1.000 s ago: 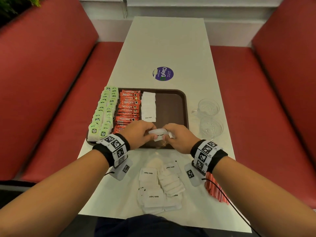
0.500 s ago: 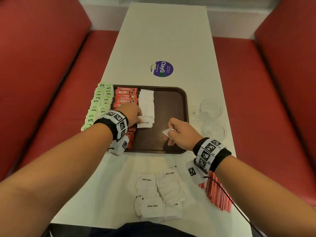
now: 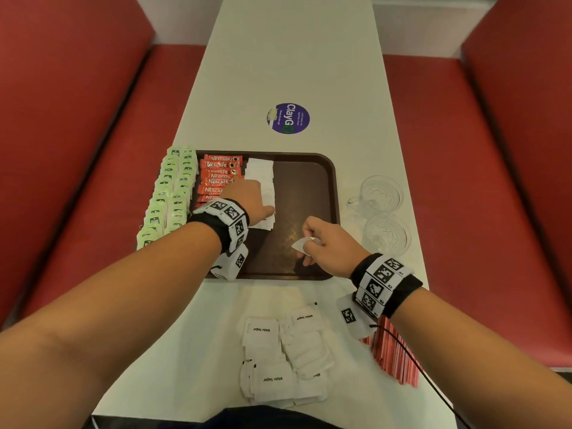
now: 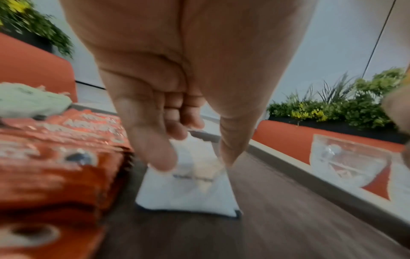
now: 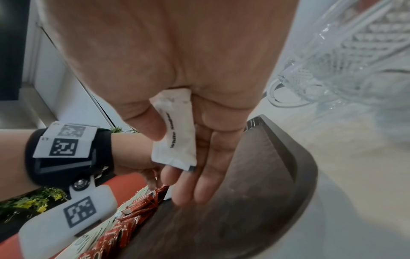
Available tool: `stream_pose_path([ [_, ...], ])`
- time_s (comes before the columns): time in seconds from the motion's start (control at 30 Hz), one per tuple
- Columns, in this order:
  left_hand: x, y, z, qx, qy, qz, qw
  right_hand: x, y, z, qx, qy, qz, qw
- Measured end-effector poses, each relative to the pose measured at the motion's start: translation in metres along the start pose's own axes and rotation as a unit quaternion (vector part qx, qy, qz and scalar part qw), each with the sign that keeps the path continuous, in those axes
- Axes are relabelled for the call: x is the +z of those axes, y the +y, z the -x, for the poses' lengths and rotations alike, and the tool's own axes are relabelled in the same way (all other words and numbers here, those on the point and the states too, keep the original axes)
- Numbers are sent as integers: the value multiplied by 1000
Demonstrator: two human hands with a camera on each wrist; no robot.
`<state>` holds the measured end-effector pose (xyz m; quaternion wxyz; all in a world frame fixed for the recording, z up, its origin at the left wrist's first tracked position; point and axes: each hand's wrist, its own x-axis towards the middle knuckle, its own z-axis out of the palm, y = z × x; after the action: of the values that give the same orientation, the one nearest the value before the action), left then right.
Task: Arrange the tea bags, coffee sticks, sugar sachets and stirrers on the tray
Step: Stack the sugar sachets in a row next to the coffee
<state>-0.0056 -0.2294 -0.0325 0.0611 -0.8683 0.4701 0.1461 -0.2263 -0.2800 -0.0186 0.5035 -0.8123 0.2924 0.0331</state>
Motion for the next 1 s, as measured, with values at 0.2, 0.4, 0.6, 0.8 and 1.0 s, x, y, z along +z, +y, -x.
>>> stream_pose_path([
  [0.2, 5, 22, -4, -13, -20, -24, 999, 1, 5, 1, -3, -3, -3, 1000],
  [0.4, 3, 18, -7, -6, -22, -23, 999, 0, 10, 2, -16, 4, 16, 1000],
  [0.6, -10, 13, 3, 39, -5, 37, 999, 2, 12, -6, -78, 58, 83, 992],
  [0.8, -27, 11, 46, 198, -6, 209, 958, 2, 14, -8, -92, 117, 46, 988],
  [1.0, -15, 10, 66, 236, 3, 179, 955, 7, 9, -11, -86, 82, 50, 992],
])
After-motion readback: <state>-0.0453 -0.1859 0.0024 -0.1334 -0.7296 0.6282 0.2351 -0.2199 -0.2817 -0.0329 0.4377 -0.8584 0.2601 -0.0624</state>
